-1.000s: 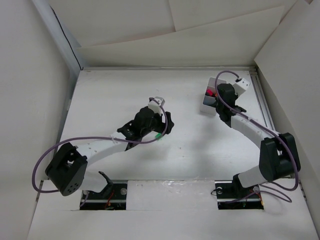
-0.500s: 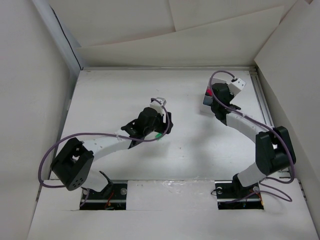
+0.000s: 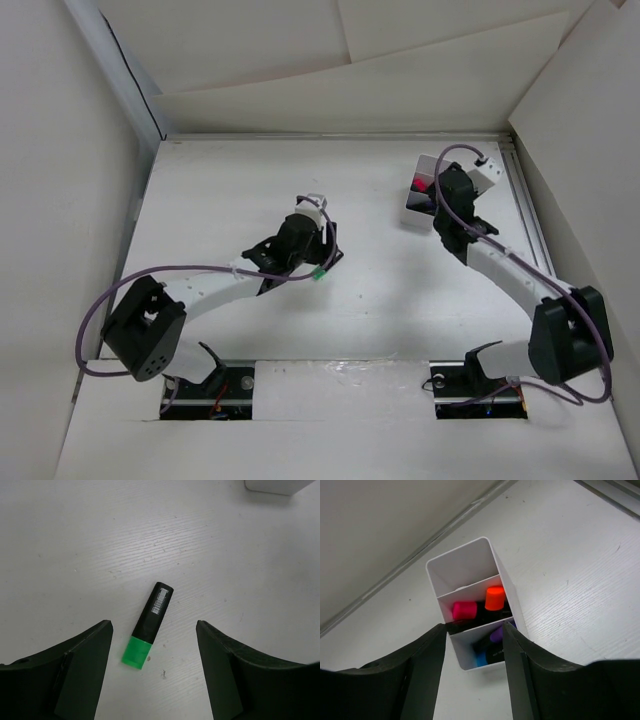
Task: Sort the stationery into containers
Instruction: Pick up the pen from the center of the board.
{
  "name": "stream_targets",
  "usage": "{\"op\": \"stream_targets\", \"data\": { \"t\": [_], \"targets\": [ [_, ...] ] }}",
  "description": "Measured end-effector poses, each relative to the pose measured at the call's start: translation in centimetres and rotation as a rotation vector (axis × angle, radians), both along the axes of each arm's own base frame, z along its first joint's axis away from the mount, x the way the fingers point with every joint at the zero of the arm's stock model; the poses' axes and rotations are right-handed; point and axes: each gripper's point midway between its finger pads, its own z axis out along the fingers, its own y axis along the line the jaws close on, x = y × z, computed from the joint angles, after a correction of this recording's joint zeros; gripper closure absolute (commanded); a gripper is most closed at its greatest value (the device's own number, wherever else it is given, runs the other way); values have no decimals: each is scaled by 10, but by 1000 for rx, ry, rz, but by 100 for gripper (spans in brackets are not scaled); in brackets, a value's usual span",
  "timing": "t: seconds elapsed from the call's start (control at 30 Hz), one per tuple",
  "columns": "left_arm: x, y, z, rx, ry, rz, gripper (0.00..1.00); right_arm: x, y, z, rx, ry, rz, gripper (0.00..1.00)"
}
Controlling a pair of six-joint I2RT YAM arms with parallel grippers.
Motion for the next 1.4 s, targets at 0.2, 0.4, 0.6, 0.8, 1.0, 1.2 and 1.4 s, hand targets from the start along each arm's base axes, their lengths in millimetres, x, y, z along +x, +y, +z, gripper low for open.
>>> {"op": "stream_targets", "data": {
  "t": [0.2,0.4,0.6,0.8,1.0,1.2,1.4],
  "targets": [
    [-15,19,-18,24,50,43,42,-23,10,25,56,-67,100,60],
    [-33,30,-38,47,118,40,43,-29,28,35,85,-83,213,62],
    [-36,27,-39,40,132,26,43,-30,42,30,86,-57,303,45],
    [-37,25,-53,65,158,10,47,-32,52,27,89,-40,364,40],
    [-41,30,-79,130,208,4,47,-33,56,25,94,-29,393,39],
    [-41,29,-90,166,222,-9,47,-32,61,20,100,-12,418,39],
    [-33,24,-90,176,206,-4,49,-30,65,10,103,16,437,39]
  ]
}}
